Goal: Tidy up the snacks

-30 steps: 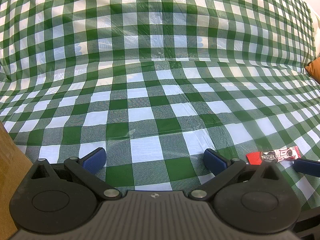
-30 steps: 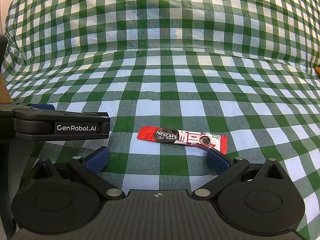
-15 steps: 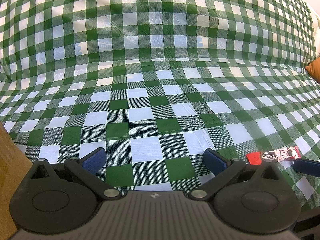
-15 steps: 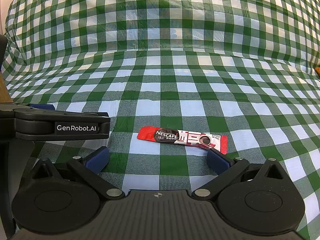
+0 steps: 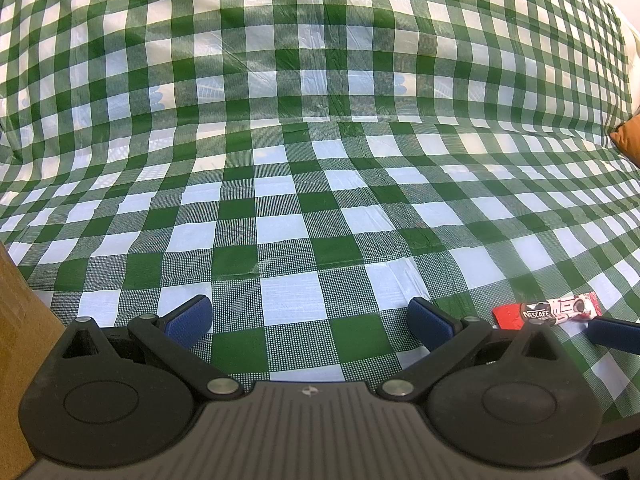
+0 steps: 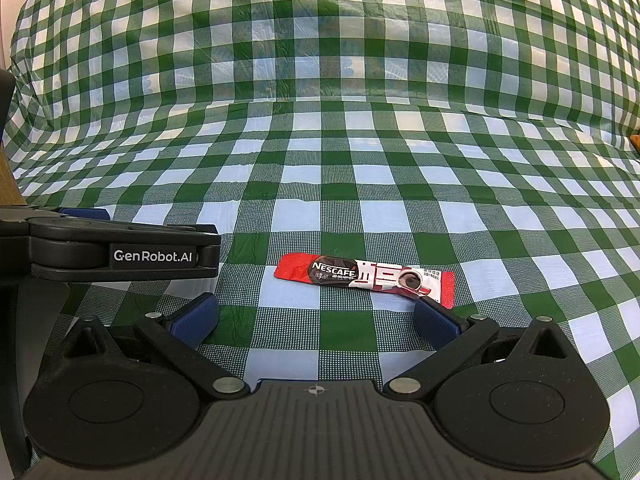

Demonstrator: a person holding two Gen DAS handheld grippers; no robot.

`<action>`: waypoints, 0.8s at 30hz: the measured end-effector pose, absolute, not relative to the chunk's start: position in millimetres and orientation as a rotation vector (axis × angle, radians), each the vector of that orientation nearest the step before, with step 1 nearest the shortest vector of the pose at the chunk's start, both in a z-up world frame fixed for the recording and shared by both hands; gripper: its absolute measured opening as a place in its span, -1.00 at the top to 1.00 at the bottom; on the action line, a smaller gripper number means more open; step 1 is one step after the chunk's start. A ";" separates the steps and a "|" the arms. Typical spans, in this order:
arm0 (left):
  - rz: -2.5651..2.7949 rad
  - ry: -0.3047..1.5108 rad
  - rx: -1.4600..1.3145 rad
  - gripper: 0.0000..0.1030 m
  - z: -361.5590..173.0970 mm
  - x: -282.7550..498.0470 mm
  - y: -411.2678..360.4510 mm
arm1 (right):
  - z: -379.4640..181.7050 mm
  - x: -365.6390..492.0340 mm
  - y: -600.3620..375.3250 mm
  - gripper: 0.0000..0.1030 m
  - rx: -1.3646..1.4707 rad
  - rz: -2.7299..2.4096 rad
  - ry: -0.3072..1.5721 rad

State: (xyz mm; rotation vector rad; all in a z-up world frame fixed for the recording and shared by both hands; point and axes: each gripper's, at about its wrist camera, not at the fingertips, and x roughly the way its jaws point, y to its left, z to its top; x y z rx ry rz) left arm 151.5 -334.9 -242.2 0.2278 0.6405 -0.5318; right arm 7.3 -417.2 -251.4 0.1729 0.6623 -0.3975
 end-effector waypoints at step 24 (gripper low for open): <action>-0.514 0.784 0.264 -1.00 -225.5 165.8 -346.4 | -237.7 7.7 -427.9 -1.00 0.162 -0.376 0.768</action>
